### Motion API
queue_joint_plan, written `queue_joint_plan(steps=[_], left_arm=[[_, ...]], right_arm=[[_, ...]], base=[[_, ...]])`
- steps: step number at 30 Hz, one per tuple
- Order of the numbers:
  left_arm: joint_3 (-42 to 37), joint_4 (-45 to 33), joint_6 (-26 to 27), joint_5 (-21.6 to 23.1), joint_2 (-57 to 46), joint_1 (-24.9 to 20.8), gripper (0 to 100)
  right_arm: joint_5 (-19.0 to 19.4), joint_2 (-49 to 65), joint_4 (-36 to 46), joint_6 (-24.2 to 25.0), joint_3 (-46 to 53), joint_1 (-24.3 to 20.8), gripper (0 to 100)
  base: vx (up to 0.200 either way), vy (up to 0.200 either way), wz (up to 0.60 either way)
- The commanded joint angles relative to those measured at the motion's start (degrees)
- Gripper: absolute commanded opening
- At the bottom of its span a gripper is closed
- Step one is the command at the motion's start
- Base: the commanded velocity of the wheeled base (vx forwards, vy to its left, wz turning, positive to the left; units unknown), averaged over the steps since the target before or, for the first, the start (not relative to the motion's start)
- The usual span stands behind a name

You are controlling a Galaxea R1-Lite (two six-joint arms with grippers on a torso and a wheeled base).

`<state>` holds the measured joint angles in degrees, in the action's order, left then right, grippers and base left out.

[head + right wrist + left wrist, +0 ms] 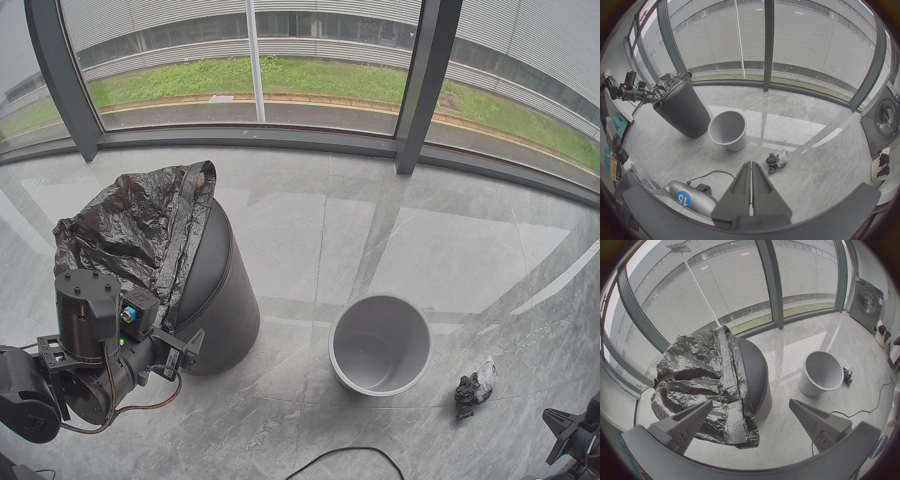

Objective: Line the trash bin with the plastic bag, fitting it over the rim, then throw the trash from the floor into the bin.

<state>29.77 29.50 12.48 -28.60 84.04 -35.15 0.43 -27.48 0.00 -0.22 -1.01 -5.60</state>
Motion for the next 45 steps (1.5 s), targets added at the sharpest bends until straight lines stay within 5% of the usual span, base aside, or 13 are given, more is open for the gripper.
queue_joint_plan(steps=[1,9,20,37,38,45], left_arm=[[-0.33,0.03,-0.62,-1.28,0.07,-0.10,100],[-0.94,-0.06,-1.58,-2.07,0.33,7.28,100],[0.38,-0.06,-3.17,3.11,2.27,8.95,100],[0.82,-0.06,-3.17,5.22,4.29,9.92,100],[0.90,0.03,-3.17,5.40,4.46,9.92,0],[0.38,0.12,-2.99,8.74,5.08,10.27,0]], right_arm=[[0.01,-0.74,0.00,-0.04,0.92,-0.12,0],[0.01,-0.74,0.00,0.04,1.01,-1.52,0],[0.01,-0.38,0.00,0.04,0.92,-1.52,0],[0.01,-0.47,0.00,0.04,0.92,-1.52,0],[-0.08,-0.47,0.00,0.04,0.92,-1.52,0],[-0.08,-0.30,0.00,0.04,0.92,-1.52,0]], base=[[0.000,0.000,0.00],[0.000,0.000,0.00],[0.000,0.000,0.00],[0.000,0.000,0.00],[0.000,0.000,0.00],[0.000,0.000,0.00]])
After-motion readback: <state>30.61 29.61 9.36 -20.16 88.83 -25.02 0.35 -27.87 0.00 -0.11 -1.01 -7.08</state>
